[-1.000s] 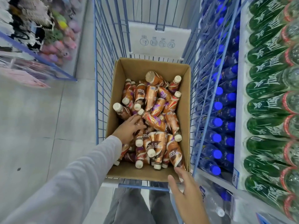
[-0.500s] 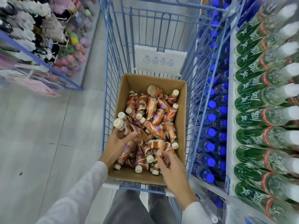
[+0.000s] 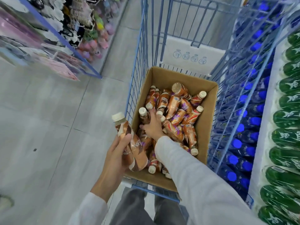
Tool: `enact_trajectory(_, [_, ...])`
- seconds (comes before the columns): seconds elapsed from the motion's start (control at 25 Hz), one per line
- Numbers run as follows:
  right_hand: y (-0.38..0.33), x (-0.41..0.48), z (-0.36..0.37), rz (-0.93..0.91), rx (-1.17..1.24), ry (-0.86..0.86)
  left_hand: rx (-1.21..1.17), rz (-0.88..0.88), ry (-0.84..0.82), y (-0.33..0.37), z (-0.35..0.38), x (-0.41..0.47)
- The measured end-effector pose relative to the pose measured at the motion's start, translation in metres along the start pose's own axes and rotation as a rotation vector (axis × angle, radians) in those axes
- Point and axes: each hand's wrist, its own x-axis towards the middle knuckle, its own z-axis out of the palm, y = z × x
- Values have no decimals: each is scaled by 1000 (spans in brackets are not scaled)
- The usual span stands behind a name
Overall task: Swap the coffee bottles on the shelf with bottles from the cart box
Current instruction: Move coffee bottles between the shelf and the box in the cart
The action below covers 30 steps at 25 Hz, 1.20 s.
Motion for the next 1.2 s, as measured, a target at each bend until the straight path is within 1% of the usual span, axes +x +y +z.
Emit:
enact_trajectory(0.08, [6,12,18,-4,-53,43,7,-6,-3,-3,-10,2])
enact_trajectory(0.2, [8,20,26,-53,-64,173,14,0,12,1,-24,6])
enact_trajectory(0.28, [7,12,21,-85,-39,185,25,8,2,5,-29,7])
enact_trajectory(0.4, [-4,-30,2,-79,96,226,70,20,-31,20,-28,8])
enact_trajectory(0.52, [-20,-94,-25,-121,211,317,138,58,-101,42,-11,3])
enact_trajectory(0.64, [-30,-166,-52,-96,416,391,216,92,-219,63,17,-10])
enact_trajectory(0.72, [-36,-214,-69,-80,526,471,257,96,-317,72,40,-23])
enact_trajectory(0.84, [-42,-288,-98,-106,694,666,352,103,-475,76,81,-52])
enact_trajectory(0.92, [-40,-332,-114,-86,745,806,402,97,-566,73,111,-76])
enact_trajectory(1.08, [-17,-417,-132,-79,863,1054,548,117,-825,42,165,-142])
enact_trajectory(1.2, [12,-488,-132,-67,924,1253,636,97,-960,1,199,-192])
